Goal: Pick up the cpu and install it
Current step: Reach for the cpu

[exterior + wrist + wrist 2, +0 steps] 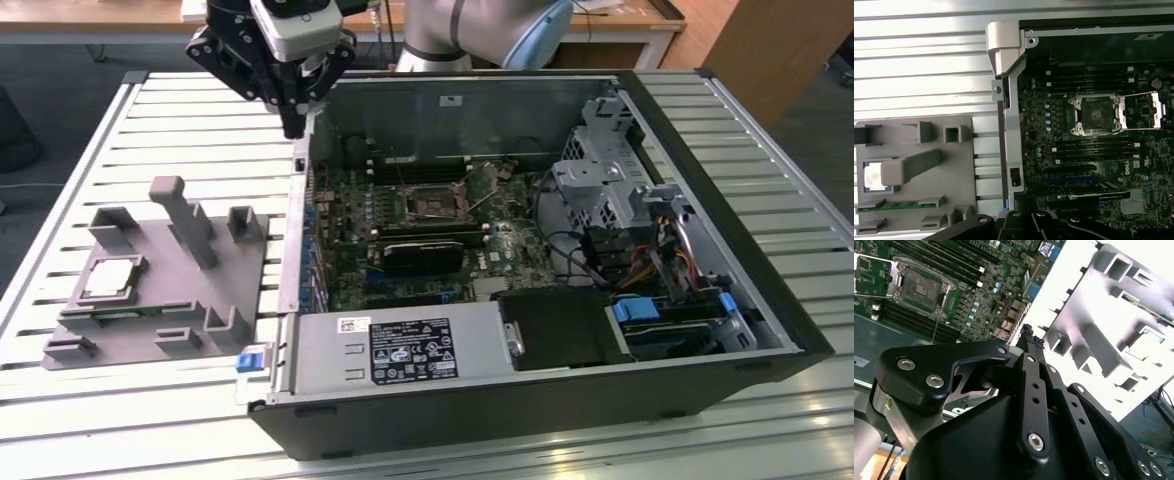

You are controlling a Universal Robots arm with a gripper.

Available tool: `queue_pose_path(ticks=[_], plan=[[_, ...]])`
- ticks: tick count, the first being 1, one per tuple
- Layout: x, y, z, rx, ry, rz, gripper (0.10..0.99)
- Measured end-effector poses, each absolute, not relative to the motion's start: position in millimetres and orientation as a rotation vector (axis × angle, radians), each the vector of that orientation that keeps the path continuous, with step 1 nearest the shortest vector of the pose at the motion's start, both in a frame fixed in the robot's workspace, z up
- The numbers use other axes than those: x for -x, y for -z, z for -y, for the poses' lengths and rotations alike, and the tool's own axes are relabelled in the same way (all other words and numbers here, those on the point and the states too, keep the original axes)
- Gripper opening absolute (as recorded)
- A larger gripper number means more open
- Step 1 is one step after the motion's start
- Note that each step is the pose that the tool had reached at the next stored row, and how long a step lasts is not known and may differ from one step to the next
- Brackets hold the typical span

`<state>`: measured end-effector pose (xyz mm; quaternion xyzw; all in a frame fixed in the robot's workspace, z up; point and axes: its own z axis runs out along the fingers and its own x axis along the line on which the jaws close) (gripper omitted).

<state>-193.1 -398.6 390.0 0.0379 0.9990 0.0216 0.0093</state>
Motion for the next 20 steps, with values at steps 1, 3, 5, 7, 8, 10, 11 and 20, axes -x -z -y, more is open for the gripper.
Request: queue_pose_path(ticks=[1, 3, 5, 7, 8, 10, 11, 20], plan=[[194, -390, 399, -0.118, -0.067, -3.12, 0.106], [195, -390, 398, -0.119, -0.067, -3.121, 0.106], [198, -390, 398, -0.119, -0.067, -3.121, 0.106], [200, -389, 398, -0.119, -0.067, -3.122, 0.106], [200, -389, 398, -0.119, -0.067, -3.122, 0.106], [202, -389, 398, -0.119, -0.067, -3.123, 0.106], [203, -389, 398, -0.119, -0.067, -3.123, 0.106], [210, -389, 398, -0.119, -0.067, -3.125, 0.106]])
